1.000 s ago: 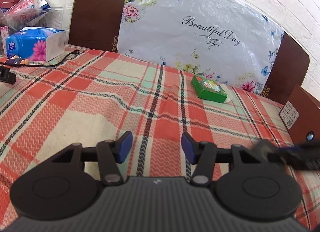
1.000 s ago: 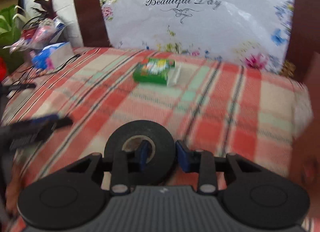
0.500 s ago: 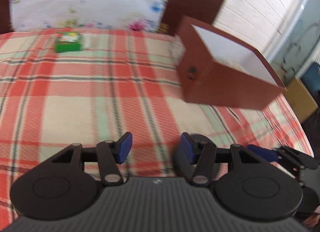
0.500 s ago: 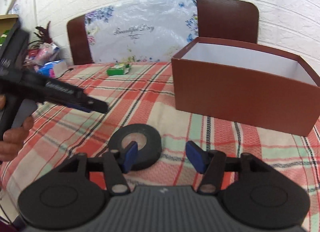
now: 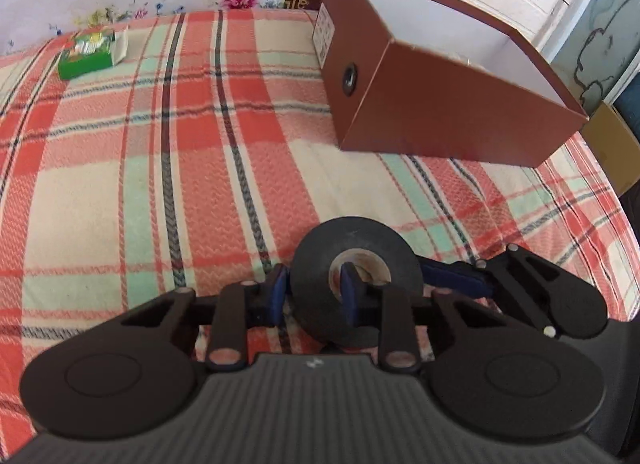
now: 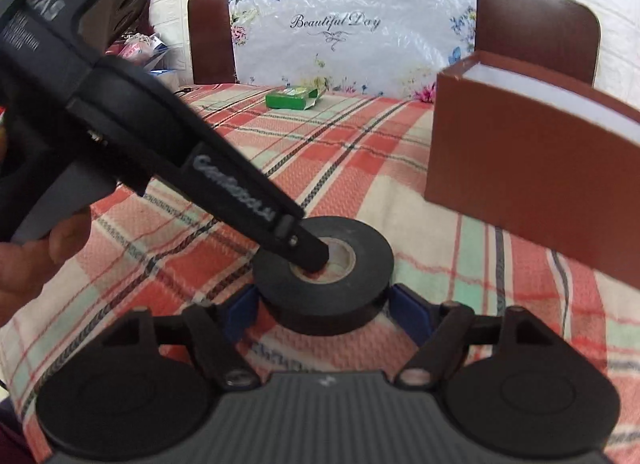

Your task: Organize objects

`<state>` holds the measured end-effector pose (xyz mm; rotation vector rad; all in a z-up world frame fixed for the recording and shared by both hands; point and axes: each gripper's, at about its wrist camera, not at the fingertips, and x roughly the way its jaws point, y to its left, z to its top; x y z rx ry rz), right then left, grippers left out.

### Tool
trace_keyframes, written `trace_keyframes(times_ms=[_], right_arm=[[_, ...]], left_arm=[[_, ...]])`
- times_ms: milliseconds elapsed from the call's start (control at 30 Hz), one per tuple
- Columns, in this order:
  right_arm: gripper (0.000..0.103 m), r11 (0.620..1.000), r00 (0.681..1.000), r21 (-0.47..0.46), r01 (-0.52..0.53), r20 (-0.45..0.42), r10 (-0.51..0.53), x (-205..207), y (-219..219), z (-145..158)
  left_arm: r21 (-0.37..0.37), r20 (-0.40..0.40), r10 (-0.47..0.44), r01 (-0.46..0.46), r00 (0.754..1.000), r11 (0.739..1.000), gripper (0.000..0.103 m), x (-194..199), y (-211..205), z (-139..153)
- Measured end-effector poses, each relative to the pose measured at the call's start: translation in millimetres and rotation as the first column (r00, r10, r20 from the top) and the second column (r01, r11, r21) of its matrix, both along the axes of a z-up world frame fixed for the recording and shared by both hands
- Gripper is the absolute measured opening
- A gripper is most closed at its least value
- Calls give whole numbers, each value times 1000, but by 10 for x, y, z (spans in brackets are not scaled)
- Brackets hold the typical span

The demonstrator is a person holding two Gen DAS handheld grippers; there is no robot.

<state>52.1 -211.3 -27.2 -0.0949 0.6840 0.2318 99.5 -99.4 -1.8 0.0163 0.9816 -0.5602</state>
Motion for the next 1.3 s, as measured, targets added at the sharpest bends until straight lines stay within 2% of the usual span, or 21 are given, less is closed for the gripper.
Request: trace_keyframes(times_ms=[67, 133, 233, 300, 400, 500, 567, 600, 633, 700, 800, 867, 967, 1100, 1200, 1300], right_arm=[[74, 1000, 998, 0, 17, 59, -17, -47, -38, 128], [73, 998, 986, -10, 57, 158, -55, -104, -132, 386], [74, 991, 958, -28, 129, 262, -117, -6, -375, 813], [74, 984, 944, -46, 172, 294, -151, 162, -615, 1040], [74, 976, 945, -50, 211, 265, -191, 487, -1019, 1180], [74, 973, 953, -9, 231, 206, -224, 846, -1393, 1131], [75, 972, 956, 6, 234, 180, -231, 1045, -1551, 1043], [82, 969, 952, -1, 247, 186, -243, 1117, -1605, 993], [85, 959, 941, -24, 282, 202, -272, 1156, -1639, 951], [76, 945, 925, -23, 327, 215, -315, 1129, -1713, 923], [72, 938, 908, 96, 333, 235, -346, 862, -1838, 994], [72, 924, 887, 141, 356, 262, -381, 641, -1862, 1040], [73, 897, 865, 230, 379, 256, -431, 375, -1896, 1098], [73, 872, 863, 326, 364, 233, -447, 132, -1893, 1127], [73, 867, 858, 337, 367, 238, -456, 107, -1721, 1154], [73, 874, 868, 352, 334, 247, -431, 106, -1545, 1210]], left_arm=[[-56, 24, -8, 9, 1000, 998, 30, 38, -28, 260], [-94, 100, -39, 49, 994, 994, 30, 79, -167, 591], [-96, 222, -85, 109, 971, 989, 30, 215, -562, 1035], [-84, 265, -113, 140, 957, 987, 30, 380, -874, 1185], [-95, 252, -112, 140, 961, 986, 30, 707, -1254, 1159], [-101, 208, -85, 108, 974, 989, 30, 1020, -1525, 1019], [-68, 205, -76, 91, 976, 993, 31, 1138, -1665, 921], [-34, 220, -63, 72, 973, 997, 31, 1169, -1698, 890], [-3, 233, -45, 46, 971, 999, 31, 1201, -1711, 873], [-30, 233, -39, 47, 972, 998, 31, 1186, -1619, 890], [-65, 244, -31, 48, 969, 997, 31, 1048, -1426, 959], [-60, 253, -33, 50, 967, 997, 31, 907, -1342, 1000], [-36, 268, -63, 75, 961, 997, 31, 656, -1213, 1025], [-2, 268, -66, 69, 961, 998, 31, 410, -1002, 993], [22, 269, -55, 51, 962, 998, 31, 308, -805, 954], [40, 288, -30, 19, 957, 999, 31, 249, -554, 921]])
